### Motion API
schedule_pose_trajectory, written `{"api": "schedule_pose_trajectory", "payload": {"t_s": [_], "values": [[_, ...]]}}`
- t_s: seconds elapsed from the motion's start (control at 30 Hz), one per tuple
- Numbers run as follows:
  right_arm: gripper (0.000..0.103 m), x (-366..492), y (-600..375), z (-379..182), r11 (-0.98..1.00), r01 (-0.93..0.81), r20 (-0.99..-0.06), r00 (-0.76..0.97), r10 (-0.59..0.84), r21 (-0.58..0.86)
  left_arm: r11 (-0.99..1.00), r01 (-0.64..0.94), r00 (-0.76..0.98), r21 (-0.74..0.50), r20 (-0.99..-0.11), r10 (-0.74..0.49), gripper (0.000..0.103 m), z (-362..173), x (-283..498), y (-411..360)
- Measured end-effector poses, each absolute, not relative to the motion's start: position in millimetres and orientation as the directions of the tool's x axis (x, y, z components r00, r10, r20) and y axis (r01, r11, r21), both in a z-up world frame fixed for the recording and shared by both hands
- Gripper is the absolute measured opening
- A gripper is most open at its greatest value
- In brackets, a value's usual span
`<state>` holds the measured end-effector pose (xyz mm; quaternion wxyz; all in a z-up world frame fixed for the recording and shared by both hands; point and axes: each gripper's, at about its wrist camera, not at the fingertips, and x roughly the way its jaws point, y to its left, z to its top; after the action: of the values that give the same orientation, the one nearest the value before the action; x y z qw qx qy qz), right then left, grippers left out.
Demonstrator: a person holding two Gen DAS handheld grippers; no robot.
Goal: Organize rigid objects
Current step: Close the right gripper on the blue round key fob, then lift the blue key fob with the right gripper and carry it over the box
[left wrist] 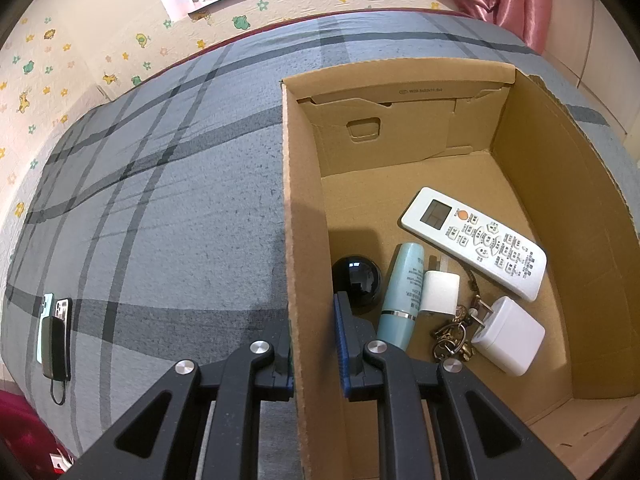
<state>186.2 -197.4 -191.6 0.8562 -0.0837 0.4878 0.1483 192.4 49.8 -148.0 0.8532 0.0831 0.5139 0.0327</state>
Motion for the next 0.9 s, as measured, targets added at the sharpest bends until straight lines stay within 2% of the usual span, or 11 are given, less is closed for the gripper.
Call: {"api": "schedule_pose_trajectory", "payload": {"t_s": [0.9], "values": [[0.028,160,-202,-107,0.967,-0.252,-0.786,0.606,0.123,-0.044,0.984,0.032,0.468,0.175,-0.873,0.141,0.016,-147,194,51]]}}
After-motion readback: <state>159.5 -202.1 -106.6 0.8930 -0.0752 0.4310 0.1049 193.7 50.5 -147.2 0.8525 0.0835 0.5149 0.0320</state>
